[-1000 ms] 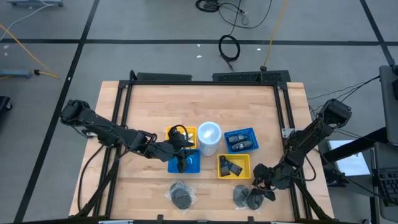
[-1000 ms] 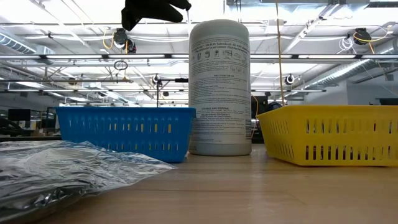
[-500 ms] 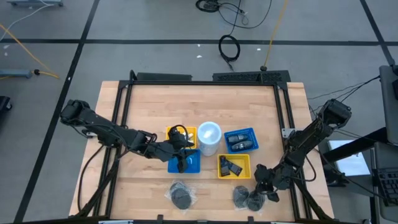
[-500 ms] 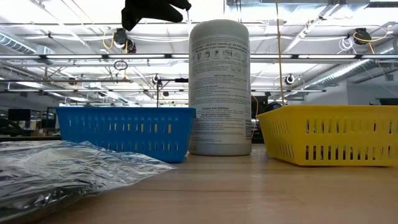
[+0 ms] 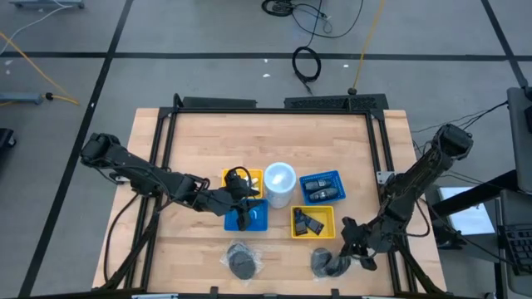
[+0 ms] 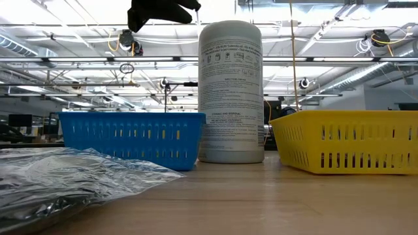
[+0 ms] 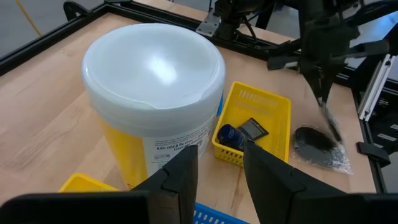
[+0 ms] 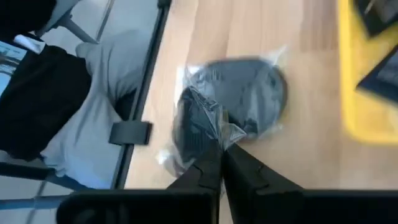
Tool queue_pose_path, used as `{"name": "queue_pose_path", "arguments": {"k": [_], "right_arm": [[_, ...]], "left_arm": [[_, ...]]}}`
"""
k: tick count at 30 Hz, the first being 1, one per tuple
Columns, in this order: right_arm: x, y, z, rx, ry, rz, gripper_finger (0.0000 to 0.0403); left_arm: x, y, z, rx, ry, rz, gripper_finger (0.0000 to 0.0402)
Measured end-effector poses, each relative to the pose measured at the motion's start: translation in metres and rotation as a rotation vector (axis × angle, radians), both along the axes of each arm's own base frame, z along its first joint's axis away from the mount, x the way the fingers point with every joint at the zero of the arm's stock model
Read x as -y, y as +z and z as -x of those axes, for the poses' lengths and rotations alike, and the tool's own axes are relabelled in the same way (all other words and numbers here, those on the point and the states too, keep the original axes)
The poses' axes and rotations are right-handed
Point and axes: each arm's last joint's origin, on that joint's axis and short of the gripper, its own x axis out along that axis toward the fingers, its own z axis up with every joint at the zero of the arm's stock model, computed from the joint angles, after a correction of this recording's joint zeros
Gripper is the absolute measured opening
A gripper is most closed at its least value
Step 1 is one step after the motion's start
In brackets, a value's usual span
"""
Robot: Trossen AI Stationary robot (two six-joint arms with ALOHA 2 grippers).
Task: Pick & Place Travel size toiletries
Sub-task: Put the black hairbrush into the bottom blue bin
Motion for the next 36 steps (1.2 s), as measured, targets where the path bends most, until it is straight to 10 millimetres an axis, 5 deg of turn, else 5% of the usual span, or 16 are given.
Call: {"name": "queue_pose_path", "arguments": {"k": [17,24,36], "right_arm": [[0.002,0.101,-0.037,0.415,-0.038,0.263,0.0],[0.015,0.117,-0.053,0.535,-0.205,0.408,0.0],[0.023,0.136,-0.066,0.731,-0.243,0.484,0.0]], "left_arm": [[0.001,0.006,-0.003,0.065,-0.012,-0.02,0.0129],[0.003,0.018,-0.008,0.179,-0.049,-0.065,0.0129],[0.004,0.025,-0.01,0.242,-0.058,-0.075,0.0129]]}}
